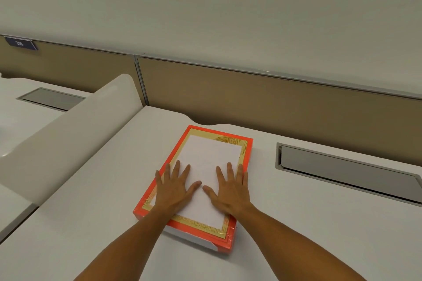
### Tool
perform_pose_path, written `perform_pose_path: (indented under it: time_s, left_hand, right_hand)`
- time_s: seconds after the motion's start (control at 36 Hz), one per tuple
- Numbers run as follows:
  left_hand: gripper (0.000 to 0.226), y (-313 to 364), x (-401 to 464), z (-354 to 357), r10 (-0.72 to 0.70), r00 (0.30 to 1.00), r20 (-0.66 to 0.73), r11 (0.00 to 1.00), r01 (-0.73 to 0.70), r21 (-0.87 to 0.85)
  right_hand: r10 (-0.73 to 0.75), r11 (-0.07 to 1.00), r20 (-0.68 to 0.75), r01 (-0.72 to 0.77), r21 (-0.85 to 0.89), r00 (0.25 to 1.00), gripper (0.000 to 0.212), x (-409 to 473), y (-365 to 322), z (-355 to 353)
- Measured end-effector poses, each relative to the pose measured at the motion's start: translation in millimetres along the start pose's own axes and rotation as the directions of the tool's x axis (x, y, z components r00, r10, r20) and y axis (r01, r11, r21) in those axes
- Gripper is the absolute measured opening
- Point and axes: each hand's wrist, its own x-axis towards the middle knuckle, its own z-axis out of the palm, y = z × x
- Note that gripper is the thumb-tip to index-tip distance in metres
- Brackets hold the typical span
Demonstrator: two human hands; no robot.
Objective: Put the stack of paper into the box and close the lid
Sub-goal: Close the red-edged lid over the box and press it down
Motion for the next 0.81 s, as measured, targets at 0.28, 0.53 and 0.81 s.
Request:
perform_pose_path:
  time_s: [0.28,0.53,0.81]
  left_hand:
    - [0.096,-2,-1,10,0.001,0.999,-0.035,1.0,0.0,0.019]
    - [0.09,-2,-1,14,0.002,0.998,-0.061,1.0,0.0,0.031]
    - [0.089,-2,-1,16,-0.005,0.998,-0.07,1.0,0.008,0.03]
  right_hand:
    - [-0.006,1.0,-0.044,0.005,-0.025,0.999,0.101,-4,1,10]
    - [-0.01,0.999,-0.053,0.008,-0.039,0.999,0.098,-3,1,13]
    - [-0.014,0.999,-0.054,0.011,-0.046,0.998,0.101,-5,1,10]
